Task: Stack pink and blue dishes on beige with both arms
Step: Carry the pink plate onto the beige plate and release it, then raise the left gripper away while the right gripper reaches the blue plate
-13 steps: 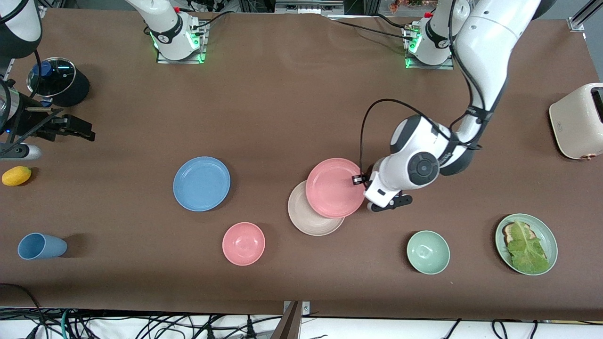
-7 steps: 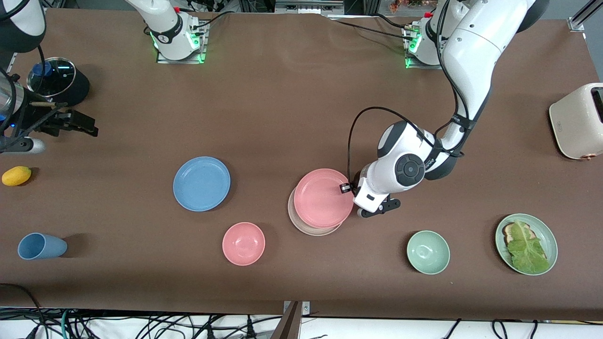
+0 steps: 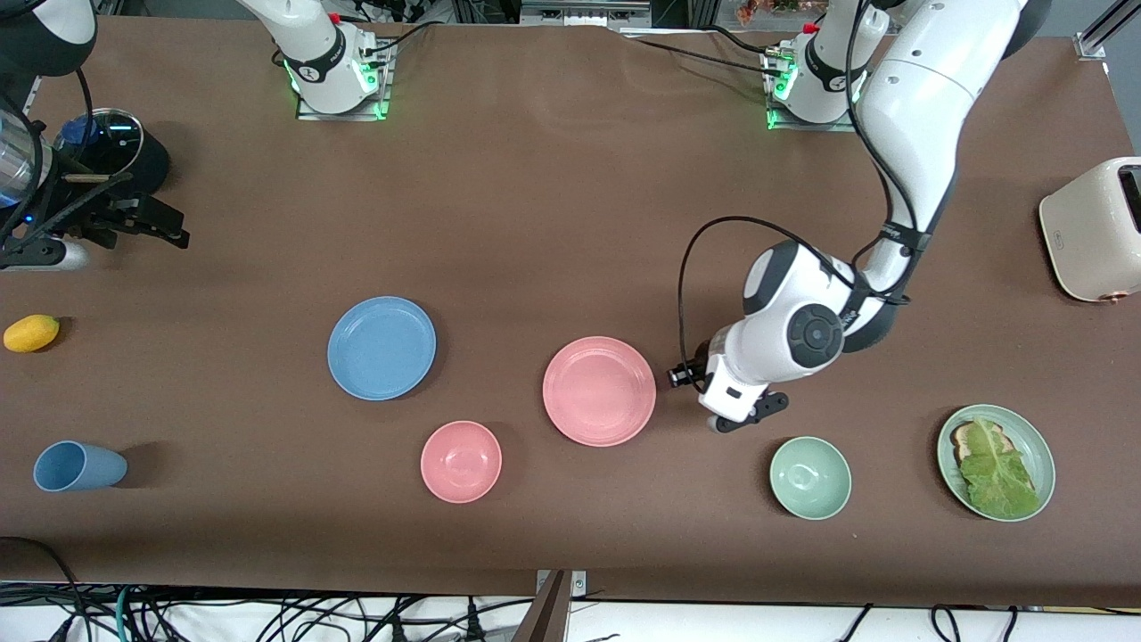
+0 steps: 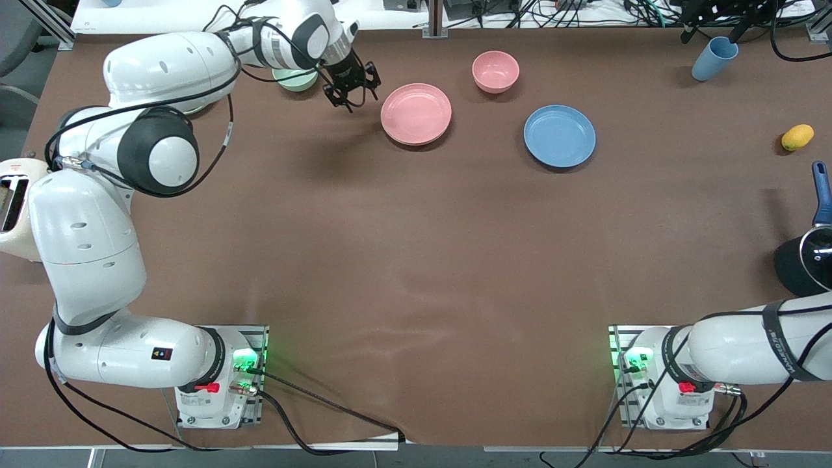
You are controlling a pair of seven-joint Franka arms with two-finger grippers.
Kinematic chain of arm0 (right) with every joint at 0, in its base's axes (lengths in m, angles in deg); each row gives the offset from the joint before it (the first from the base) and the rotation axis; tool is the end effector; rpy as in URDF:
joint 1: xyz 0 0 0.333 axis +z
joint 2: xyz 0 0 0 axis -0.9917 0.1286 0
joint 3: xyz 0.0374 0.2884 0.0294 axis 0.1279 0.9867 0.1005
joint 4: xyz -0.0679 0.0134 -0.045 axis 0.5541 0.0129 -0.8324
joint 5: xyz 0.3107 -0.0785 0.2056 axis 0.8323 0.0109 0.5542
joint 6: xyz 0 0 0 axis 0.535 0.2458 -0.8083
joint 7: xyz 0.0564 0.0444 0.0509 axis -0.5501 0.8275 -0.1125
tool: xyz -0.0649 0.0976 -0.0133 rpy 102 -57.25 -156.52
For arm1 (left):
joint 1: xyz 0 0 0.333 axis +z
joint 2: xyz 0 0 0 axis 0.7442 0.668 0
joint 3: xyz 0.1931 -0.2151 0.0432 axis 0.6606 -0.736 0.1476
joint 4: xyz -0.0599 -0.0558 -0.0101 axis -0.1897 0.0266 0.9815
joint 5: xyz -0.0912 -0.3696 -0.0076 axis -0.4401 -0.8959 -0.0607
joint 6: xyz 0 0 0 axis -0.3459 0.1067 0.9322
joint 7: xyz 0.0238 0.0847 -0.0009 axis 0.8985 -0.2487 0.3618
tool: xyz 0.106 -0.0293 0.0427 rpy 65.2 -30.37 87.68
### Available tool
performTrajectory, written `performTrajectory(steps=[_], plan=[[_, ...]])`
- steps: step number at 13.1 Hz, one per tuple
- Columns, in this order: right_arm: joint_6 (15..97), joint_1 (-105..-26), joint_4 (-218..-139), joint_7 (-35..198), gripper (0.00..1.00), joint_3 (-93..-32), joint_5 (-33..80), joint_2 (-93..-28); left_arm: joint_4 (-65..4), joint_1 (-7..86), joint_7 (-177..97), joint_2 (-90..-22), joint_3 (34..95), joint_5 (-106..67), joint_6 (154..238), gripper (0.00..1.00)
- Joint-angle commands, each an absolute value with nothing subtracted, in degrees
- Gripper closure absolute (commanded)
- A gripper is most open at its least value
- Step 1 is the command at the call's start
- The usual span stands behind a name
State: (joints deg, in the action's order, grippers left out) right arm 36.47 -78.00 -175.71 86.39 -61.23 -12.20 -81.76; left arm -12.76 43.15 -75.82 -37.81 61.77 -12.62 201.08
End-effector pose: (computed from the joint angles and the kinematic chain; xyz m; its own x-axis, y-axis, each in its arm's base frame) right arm 0.5576 0.0048 0.5291 0.9991 0.0044 -0.0418 0.0036 -0.9998 -0.0191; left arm 0.6444 -0.2681 0.2444 0.9094 0.3614 -0.2057 0.3995 -0.8967 0.1905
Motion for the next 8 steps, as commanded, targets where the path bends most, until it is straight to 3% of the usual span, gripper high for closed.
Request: performTrajectory(steps=[1, 8], plan=[[37.9, -77.9, -176.6, 87.0, 0.0, -60.8, -12.3, -80.6, -12.8, 46.5, -75.6, -39.7, 61.8, -11.9, 193.4, 0.0], [37.2, -76.6, -174.1, 86.5, 0.0, -60.8, -11.5, -73.2, -12.8, 59.1, -58.0, -42.0, 61.9, -5.5, 182.0, 0.0]])
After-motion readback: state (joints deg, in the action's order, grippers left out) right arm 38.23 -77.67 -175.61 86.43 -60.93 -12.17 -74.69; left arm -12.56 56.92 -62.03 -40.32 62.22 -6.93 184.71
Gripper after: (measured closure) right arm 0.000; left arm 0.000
